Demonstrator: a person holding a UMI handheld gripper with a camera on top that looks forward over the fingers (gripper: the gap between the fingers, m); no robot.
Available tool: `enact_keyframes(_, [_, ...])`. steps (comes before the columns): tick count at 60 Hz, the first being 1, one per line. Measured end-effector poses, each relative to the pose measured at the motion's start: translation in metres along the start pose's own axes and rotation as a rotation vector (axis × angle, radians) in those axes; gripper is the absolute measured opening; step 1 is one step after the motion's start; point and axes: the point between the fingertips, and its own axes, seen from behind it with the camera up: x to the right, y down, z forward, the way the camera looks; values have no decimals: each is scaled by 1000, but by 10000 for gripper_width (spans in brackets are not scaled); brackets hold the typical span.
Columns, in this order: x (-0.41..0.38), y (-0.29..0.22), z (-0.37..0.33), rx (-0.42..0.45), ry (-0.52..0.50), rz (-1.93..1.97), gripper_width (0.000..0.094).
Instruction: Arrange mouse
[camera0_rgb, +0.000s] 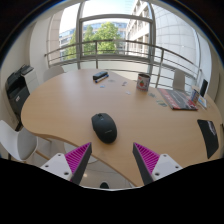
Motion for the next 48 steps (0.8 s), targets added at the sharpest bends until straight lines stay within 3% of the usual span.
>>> enact_keyframes(18, [-19, -51, 92, -8, -46, -41, 821])
enact_keyframes(26, [-17, -61, 101, 8, -58, -44, 665])
enact_keyframes(30, [-14, -63, 103, 17, -65, -53, 535])
enact_keyframes(48, [-11, -60, 101, 3, -60, -29, 378])
